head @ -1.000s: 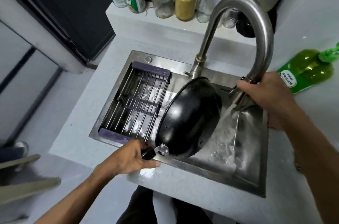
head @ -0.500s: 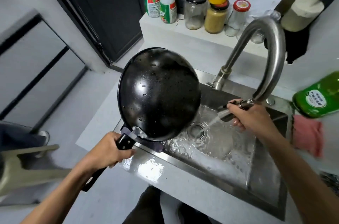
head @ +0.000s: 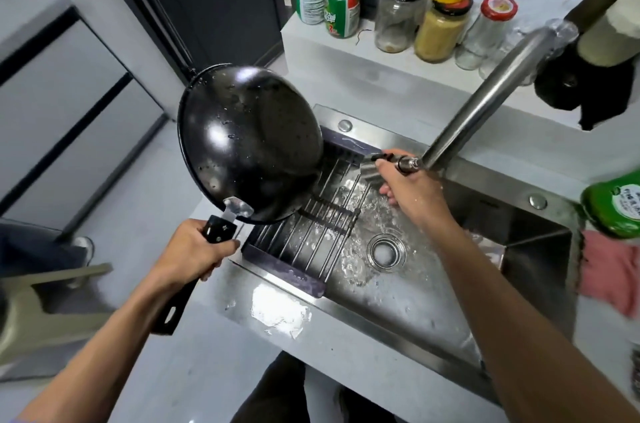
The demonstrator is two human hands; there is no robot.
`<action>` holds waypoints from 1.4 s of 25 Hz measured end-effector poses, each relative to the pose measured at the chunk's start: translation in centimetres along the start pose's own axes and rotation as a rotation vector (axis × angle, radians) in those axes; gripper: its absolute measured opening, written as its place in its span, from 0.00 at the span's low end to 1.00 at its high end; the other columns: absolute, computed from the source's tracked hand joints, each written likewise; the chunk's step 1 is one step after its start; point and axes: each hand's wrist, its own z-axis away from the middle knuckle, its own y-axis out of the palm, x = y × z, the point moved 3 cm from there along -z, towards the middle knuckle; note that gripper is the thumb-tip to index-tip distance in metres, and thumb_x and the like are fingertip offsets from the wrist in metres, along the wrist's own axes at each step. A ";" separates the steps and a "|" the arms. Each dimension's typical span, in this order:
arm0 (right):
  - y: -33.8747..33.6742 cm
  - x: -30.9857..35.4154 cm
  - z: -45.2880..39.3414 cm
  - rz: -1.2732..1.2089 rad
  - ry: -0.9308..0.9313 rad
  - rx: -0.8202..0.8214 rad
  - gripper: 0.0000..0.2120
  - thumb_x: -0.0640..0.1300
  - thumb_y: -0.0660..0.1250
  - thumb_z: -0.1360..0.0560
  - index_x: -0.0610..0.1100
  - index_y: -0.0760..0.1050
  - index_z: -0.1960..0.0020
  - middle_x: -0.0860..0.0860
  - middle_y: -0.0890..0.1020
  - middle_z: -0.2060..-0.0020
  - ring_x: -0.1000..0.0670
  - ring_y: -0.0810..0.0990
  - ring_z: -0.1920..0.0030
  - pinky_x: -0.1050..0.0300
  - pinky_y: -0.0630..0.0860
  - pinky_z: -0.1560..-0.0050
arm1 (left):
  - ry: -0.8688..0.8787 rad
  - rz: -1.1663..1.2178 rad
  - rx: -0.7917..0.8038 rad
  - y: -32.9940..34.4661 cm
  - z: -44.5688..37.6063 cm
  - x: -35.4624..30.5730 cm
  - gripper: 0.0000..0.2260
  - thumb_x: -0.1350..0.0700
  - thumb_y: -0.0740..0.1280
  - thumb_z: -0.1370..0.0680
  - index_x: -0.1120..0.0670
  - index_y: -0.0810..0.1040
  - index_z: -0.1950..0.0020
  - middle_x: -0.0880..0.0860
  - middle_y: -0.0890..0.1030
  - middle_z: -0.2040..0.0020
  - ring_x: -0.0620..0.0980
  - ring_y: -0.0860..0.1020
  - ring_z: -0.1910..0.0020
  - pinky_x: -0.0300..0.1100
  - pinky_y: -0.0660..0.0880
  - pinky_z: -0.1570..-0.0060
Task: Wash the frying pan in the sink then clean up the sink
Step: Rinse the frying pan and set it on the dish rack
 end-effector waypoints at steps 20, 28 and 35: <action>4.8 -1.2 -5.1 -0.107 0.037 0.084 0.12 0.47 0.69 0.22 0.40 0.82 0.45 0.43 0.86 0.63 0.48 0.84 0.64 0.51 0.84 0.55 | 0.015 0.106 0.037 -1.2 -5.3 1.0 0.13 0.66 0.70 0.27 0.63 0.72 0.70 0.60 0.71 0.76 0.51 0.66 0.81 0.38 0.65 0.80; 6.8 -6.1 -3.8 -0.096 0.140 0.218 0.14 0.47 0.71 0.23 0.37 0.79 0.45 0.39 0.84 0.67 0.49 0.79 0.72 0.57 0.77 0.72 | 0.036 0.102 0.067 -0.8 -4.5 1.2 0.14 0.65 0.70 0.27 0.61 0.71 0.71 0.60 0.71 0.76 0.51 0.66 0.80 0.40 0.65 0.77; 6.7 -5.2 -5.4 -0.248 -0.004 -0.049 0.15 0.43 0.66 0.20 0.49 0.76 0.34 0.47 0.85 0.60 0.50 0.82 0.62 0.52 0.81 0.58 | 0.036 0.109 0.063 -0.7 -4.1 1.8 0.16 0.67 0.69 0.27 0.66 0.68 0.73 0.60 0.71 0.76 0.51 0.66 0.80 0.39 0.64 0.78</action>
